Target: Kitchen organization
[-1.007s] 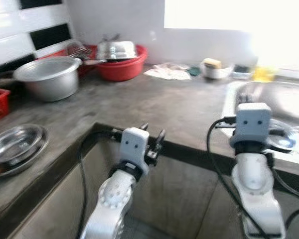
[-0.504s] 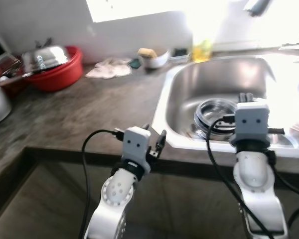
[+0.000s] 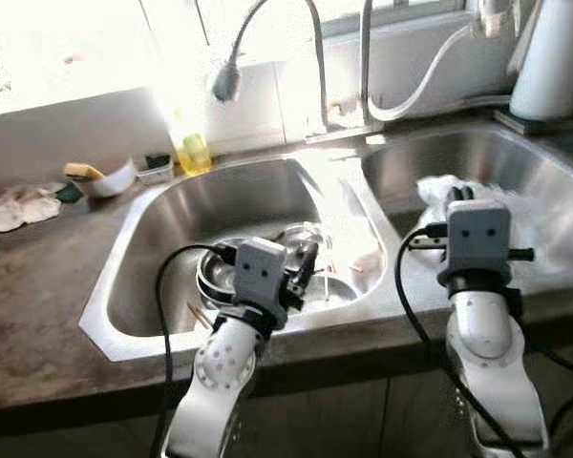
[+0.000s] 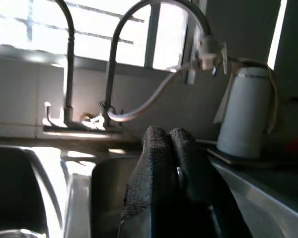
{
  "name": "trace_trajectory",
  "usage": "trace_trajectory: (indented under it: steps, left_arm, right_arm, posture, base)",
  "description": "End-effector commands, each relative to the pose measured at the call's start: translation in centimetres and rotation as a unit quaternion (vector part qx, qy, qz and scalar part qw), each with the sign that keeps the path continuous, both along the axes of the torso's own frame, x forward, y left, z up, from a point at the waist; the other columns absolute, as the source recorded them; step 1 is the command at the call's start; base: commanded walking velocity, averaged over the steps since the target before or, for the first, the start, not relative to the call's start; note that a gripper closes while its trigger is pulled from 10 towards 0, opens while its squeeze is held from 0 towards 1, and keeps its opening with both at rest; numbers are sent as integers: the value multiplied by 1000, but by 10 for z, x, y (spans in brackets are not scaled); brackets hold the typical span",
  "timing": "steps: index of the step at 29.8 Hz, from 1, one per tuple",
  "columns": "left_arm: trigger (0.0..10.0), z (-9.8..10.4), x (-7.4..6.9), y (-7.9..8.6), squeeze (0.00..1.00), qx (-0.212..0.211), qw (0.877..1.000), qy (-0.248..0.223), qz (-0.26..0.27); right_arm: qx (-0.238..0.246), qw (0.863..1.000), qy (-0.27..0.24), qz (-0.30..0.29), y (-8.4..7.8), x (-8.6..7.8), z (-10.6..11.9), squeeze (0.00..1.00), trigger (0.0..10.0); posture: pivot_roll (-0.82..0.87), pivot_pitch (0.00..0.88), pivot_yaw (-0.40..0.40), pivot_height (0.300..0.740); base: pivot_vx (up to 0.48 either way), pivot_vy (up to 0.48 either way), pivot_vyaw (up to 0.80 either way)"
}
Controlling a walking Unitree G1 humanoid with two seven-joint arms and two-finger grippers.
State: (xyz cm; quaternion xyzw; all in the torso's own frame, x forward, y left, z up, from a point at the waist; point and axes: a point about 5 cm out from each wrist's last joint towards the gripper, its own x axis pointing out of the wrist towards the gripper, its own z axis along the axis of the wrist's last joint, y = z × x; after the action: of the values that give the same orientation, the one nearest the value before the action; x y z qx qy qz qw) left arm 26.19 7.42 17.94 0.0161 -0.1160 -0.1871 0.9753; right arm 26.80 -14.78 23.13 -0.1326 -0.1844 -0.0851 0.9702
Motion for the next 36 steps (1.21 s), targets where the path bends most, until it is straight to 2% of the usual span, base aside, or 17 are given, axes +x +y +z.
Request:
trace_trajectory:
  steps: [1,10,12,14,16,21,30,36]
  left_arm:
    - [10000,-4,2,10,0,1,1000,9,23]
    - [10000,-4,4,13,0,5,999,10,30]
    - [10000,-4,4,14,0,5,999,9,33]
    - [10000,-3,4,14,0,2,999,7,35]
    - [10000,-1,4,13,0,-1,999,2,34]
    - [10000,2,5,13,0,-4,999,-3,33]
    - [10000,2,5,13,0,-3,999,-3,35]
    - [10000,2,5,14,0,-3,999,-5,39]
  right_arm:
    - [6,1000,-3,21,6,-2,2,0,10000]
    - [15,999,-3,38,9,-2,2,0,10000]
    - [18,997,-37,71,15,-5,13,0,10000]
    - [0,994,-57,92,19,-5,22,0,10000]
    - [-19,992,-98,81,18,-5,38,0,10000]
    - [-68,982,-162,72,18,-6,66,0,10000]
    - [-92,966,-222,95,26,-9,94,0,10000]
    - [-69,956,-258,123,31,-12,116,0,10000]
  posture:
    - [-5,20,14,740]
    - [-6,29,15,740]
    - [-5,31,17,740]
    - [-6,31,17,740]
    - [-4,31,17,740]
    - [-3,30,15,740]
    - [-4,32,14,740]
    - [-2,29,11,740]
  base:
    - [0,0,0]
    - [0,0,0]
    - [0,0,0]
    - [0,0,0]
    - [0,0,0]
    - [0,0,0]
    - [0,0,0]
    - [0,0,0]
